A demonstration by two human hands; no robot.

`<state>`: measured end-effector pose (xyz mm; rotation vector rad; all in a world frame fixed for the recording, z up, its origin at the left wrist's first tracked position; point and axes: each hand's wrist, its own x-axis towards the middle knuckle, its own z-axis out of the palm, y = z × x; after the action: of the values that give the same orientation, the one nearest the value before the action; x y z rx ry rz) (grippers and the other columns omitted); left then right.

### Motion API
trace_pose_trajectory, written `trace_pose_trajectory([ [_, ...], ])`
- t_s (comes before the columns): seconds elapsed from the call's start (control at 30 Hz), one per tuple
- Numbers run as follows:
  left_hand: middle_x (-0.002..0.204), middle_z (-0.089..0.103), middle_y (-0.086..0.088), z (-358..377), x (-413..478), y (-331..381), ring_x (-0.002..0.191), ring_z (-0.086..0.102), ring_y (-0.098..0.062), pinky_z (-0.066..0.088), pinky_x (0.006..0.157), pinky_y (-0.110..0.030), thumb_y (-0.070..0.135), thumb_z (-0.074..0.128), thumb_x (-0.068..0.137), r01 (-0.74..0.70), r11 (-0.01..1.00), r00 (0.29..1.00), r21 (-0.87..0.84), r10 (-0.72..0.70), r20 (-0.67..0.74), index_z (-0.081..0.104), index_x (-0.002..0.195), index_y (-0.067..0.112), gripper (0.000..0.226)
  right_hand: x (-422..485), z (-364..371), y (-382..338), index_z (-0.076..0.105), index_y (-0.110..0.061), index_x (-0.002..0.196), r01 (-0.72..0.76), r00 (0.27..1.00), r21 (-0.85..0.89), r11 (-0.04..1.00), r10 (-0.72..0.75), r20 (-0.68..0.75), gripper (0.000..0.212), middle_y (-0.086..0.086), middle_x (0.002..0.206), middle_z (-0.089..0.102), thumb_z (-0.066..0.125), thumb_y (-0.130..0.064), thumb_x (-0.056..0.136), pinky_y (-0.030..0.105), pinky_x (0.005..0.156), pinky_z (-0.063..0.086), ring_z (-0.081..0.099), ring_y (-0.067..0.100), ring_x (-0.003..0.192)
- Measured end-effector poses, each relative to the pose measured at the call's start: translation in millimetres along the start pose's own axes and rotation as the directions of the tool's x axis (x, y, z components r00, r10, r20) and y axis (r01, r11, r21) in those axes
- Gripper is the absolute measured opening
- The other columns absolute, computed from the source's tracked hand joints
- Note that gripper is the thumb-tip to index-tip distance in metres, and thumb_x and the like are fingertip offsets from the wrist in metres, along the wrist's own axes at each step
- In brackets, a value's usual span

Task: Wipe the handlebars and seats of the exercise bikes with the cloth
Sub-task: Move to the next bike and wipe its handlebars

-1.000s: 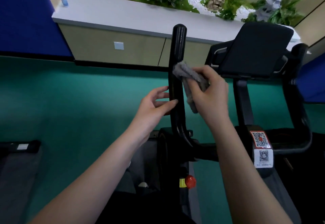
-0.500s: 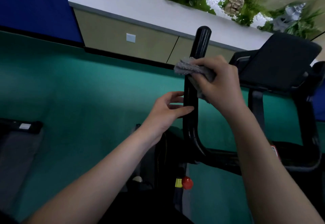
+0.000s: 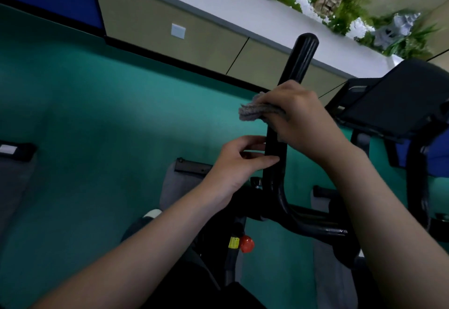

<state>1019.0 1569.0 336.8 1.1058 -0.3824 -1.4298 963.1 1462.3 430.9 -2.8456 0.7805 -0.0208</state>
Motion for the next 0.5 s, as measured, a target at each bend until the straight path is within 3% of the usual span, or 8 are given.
trace_pose_trajectory([
  [0.1, 0.105, 0.069, -0.014, 2.1, -3.1, -5.8, 0.097, 0.067, -0.026, 0.053, 0.09, -0.035, 0.006, 0.072, 0.079, -0.012, 0.999, 0.999, -0.032, 0.011, -0.041, 0.065, 0.108, 0.003, 0.03, -10.2, 3.3, 3.2, 0.069, -0.003, 0.105, 0.094, 0.993, -0.017, 0.995, -0.092, 0.079, 0.02, 0.013, 0.094, 0.07, 0.062, -0.003, 0.086, 0.042, 0.082, 0.047, 0.057, 0.03, 0.1],
  [0.2, 0.1, 0.071, -0.014, 6.2, -8.8, -13.9, 0.094, 0.068, -0.024, 0.054, 0.087, -0.03, 0.005, 0.071, 0.08, -0.041, 0.995, 0.996, -0.088, 0.034, -0.086, 0.067, 0.105, 0.003, 0.025, -23.0, -1.4, 3.9, 0.071, -0.006, 0.101, 0.177, 0.967, 0.066, 0.982, -0.186, 0.175, 0.021, 0.011, 0.09, 0.069, 0.066, -0.001, 0.082, 0.029, 0.078, 0.047, 0.063, 0.027, 0.089],
  [0.27, 0.103, 0.07, -0.016, 9.8, -12.2, -18.2, 0.097, 0.067, -0.029, 0.051, 0.095, -0.039, 0.005, 0.072, 0.079, -0.047, 0.99, 0.992, -0.131, 0.031, -0.121, 0.067, 0.106, 0.002, 0.028, -21.8, -5.2, 8.4, 0.072, -0.01, 0.1, 0.131, 0.984, 0.107, 0.986, -0.142, 0.111, 0.02, 0.01, 0.089, 0.068, 0.068, -0.004, 0.081, 0.019, 0.071, 0.04, 0.064, 0.025, 0.083],
  [0.33, 0.106, 0.069, -0.018, 14.0, -14.5, -21.7, 0.101, 0.065, -0.032, 0.048, 0.099, -0.045, 0.006, 0.073, 0.078, -0.056, 0.985, 0.987, -0.165, 0.03, -0.156, 0.065, 0.11, 0.001, 0.034, -16.4, -6.1, 13.8, 0.071, -0.01, 0.102, 0.105, 0.994, 0.086, 0.991, -0.105, -0.006, 0.021, 0.01, 0.091, 0.067, 0.067, -0.005, 0.082, 0.018, 0.072, 0.038, 0.062, 0.023, 0.087],
  [0.4, 0.107, 0.069, -0.017, 16.9, -16.1, -24.3, 0.102, 0.065, -0.03, 0.048, 0.099, -0.044, 0.006, 0.073, 0.078, -0.071, 0.98, 0.983, -0.186, 0.037, -0.18, 0.064, 0.112, 0.001, 0.036, -14.4, -3.8, 15.1, 0.07, -0.009, 0.105, 0.112, 0.993, 0.04, 0.993, -0.11, -0.042, 0.023, 0.009, 0.092, 0.066, 0.066, -0.005, 0.084, 0.022, 0.075, 0.04, 0.06, 0.024, 0.093],
  [0.5, 0.104, 0.071, -0.013, 19.6, -17.0, -27.7, 0.098, 0.067, -0.024, 0.052, 0.093, -0.032, 0.006, 0.072, 0.079, -0.111, 0.977, 0.977, -0.181, 0.074, -0.202, 0.066, 0.108, 0.002, 0.03, -21.4, -0.8, 14.4, 0.071, -0.01, 0.104, 0.154, 0.987, 0.046, 0.987, -0.155, 0.04, 0.022, 0.004, 0.089, 0.064, 0.067, -0.006, 0.083, 0.021, 0.073, 0.04, 0.059, 0.02, 0.088],
])
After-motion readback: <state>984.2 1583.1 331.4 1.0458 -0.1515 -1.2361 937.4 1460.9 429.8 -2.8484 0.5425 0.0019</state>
